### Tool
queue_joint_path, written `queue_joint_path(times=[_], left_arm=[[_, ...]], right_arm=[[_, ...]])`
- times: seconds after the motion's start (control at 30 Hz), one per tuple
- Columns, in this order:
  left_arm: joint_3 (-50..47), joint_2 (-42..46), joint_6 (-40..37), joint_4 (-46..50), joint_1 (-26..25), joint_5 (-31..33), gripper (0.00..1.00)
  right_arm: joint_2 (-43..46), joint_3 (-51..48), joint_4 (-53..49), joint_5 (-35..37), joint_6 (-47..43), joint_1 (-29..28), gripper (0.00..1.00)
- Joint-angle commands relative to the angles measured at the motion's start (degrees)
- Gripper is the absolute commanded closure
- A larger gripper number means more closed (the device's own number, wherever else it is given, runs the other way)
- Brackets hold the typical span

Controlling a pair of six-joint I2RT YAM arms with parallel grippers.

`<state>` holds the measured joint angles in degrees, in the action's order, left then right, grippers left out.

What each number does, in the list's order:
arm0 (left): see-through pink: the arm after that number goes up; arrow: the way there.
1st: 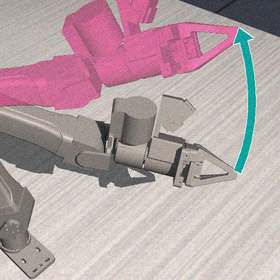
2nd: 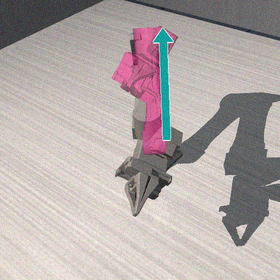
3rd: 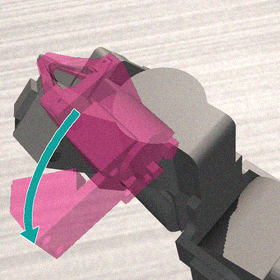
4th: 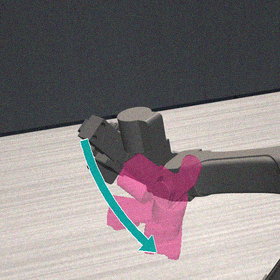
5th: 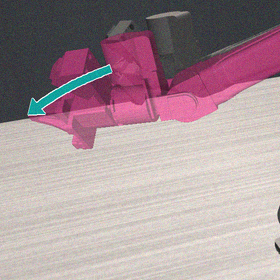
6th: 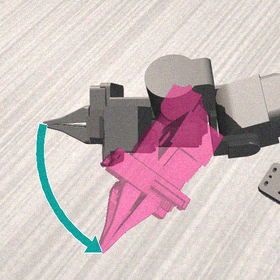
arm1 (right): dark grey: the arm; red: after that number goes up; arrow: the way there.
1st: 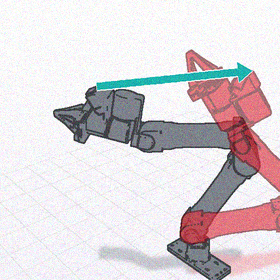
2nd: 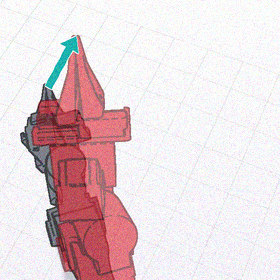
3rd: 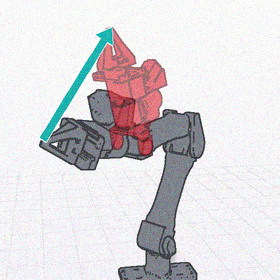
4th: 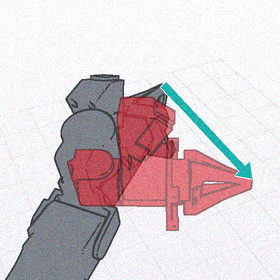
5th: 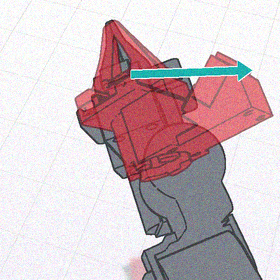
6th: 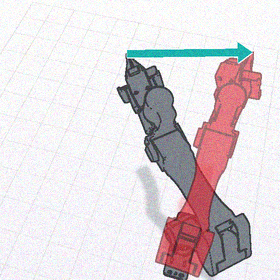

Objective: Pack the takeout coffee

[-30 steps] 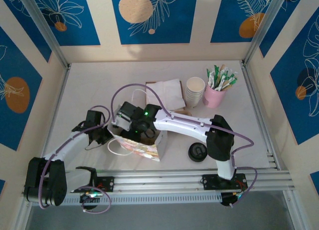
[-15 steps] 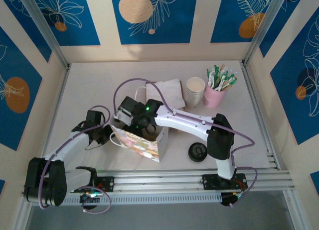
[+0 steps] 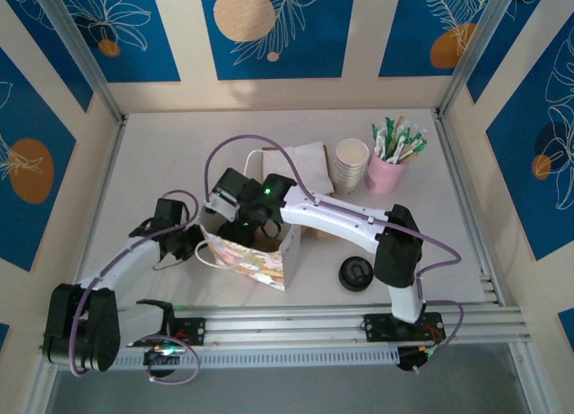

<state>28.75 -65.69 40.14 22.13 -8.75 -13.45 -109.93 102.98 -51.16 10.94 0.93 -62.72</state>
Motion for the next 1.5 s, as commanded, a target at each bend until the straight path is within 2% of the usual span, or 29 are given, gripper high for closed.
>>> queue_joint_path(times=[0.0,0.37,0.57,0.9,1.47], left_arm=[[1.17,0.65,-0.68,2.16,-0.72,0.35,0.46],[1.73,0.43,-1.04,2.40,-0.74,1.05,0.46],[2.23,0.39,-1.55,2.76,-0.73,1.67,0.47],[2.71,0.54,-2.08,3.23,-0.68,2.11,0.46],[3.58,1.45,-2.59,4.49,-0.74,2.29,0.46]], right_arm=[[2.92,3.58,-2.39,-0.10,1.42,0.01,0.06],[3.56,5.45,-5.04,2.05,2.55,0.01,0.01],[2.67,10.60,-10.11,3.43,4.32,0.05,0.01],[4.39,12.87,-13.17,5.24,5.68,-1.23,0.14],[10.39,10.97,-14.05,5.80,6.81,-2.55,0.15]])
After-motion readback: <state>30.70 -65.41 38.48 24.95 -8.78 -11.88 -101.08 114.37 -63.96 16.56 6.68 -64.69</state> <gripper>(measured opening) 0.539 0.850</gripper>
